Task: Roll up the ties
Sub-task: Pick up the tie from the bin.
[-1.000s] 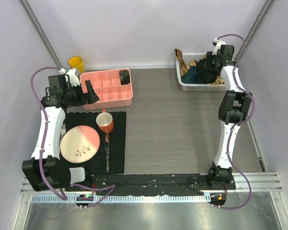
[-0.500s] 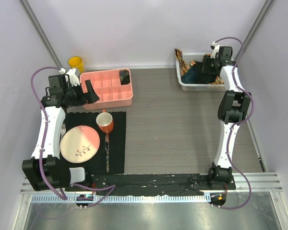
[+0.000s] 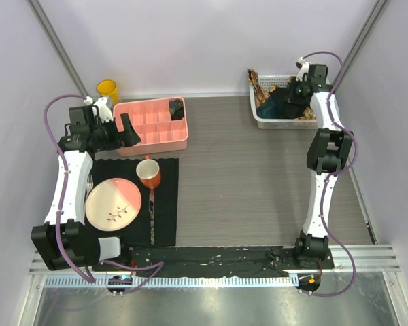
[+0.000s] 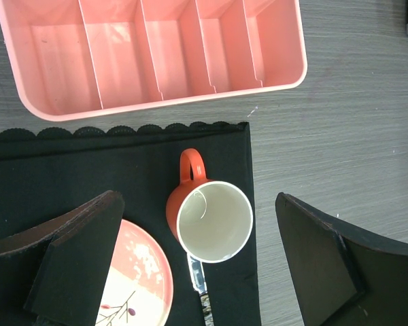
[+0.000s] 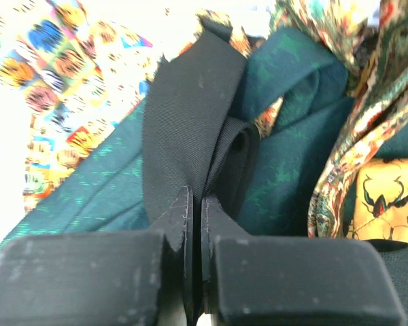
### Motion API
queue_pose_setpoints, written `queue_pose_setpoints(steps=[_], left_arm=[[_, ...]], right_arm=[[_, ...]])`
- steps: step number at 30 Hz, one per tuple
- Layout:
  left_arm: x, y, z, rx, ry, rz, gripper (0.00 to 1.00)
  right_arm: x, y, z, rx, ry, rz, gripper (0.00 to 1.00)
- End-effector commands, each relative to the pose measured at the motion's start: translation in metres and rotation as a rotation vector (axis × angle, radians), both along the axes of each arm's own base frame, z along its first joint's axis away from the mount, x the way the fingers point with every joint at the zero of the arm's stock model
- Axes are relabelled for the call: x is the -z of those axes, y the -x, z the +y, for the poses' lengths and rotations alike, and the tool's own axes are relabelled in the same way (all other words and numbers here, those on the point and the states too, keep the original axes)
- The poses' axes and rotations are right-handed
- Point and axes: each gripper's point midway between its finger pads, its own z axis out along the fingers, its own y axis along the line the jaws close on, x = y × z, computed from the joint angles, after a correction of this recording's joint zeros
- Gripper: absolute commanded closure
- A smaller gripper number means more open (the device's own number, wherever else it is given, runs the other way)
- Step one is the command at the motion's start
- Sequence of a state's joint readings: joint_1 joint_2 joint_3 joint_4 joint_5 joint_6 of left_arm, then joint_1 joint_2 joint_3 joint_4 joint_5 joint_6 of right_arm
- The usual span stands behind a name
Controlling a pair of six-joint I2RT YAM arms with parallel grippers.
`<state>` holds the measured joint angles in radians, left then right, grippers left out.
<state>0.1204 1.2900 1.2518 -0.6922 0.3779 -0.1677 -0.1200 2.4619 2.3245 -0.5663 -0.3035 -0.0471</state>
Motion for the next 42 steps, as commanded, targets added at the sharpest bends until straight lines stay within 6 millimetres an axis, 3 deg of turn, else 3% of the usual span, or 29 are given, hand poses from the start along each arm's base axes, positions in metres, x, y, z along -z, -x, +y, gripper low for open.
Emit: queue_pose_setpoints(steps=[1,5,14,18,19,21,22,26,31,34,35,36,37,39,40,42], left_arm=[[-0.017,-0.008,0.0,0.014,-0.004,-0.067,0.0],[-0.021,-0.007,-0.002,0.022,0.008,-0.076,0.0],[-0.034,-0.003,-0.004,0.028,0.008,-0.11,0.0],[-0.04,-0.002,-0.005,0.034,0.008,-0.129,0.0],[-0.04,-0.001,-0.006,0.036,0.01,-0.129,0.0],[-0.043,0.0,-0.007,0.041,0.012,-0.137,0.0],[-0.043,0.0,-0.007,0.046,0.017,-0.136,0.0],[-0.051,0.001,-0.011,0.068,0.024,-0.157,0.0],[-0.06,0.003,-0.016,0.095,0.035,-0.179,0.0],[-0.066,0.004,-0.019,0.112,0.039,-0.194,0.0],[-0.07,0.006,-0.023,0.146,0.043,-0.207,0.0],[-0.068,0.009,-0.026,0.17,0.048,-0.197,0.0],[-0.068,0.012,-0.029,0.196,0.051,-0.197,0.0],[-0.068,0.019,-0.038,0.274,0.065,-0.191,0.0],[-0.067,0.022,-0.041,0.3,0.07,-0.191,0.0],[-0.064,0.032,-0.05,0.394,0.072,-0.203,0.0]], right_arm=[[-0.12,-0.002,0.0,-0.03,0.003,-0.233,0.99],[-0.19,0.008,-0.012,0.0,-0.011,-0.368,0.99],[-0.275,0.045,-0.014,-0.007,-0.056,-0.504,0.99],[-0.32,0.072,0.004,-0.05,-0.123,-0.569,0.99],[-0.341,0.085,0.01,-0.061,-0.138,-0.604,0.99],[-0.357,0.098,0.019,-0.077,-0.166,-0.626,0.99],[-0.378,0.114,0.028,-0.097,-0.191,-0.661,0.99],[-0.42,0.153,0.06,-0.167,-0.289,-0.714,0.99],[-0.454,0.202,0.107,-0.27,-0.392,-0.745,0.99],[-0.453,0.231,0.134,-0.345,-0.485,-0.688,0.99],[-0.435,0.233,0.143,-0.376,-0.514,-0.624,0.99],[-0.433,0.248,0.148,-0.395,-0.524,-0.608,0.99],[-0.4,0.243,0.15,-0.386,-0.538,-0.52,0.99],[-0.367,0.26,0.152,-0.408,-0.511,-0.442,0.99],[-0.323,0.26,0.151,-0.396,-0.501,-0.34,0.99],[-0.272,0.271,0.14,-0.382,-0.403,-0.244,0.99]])
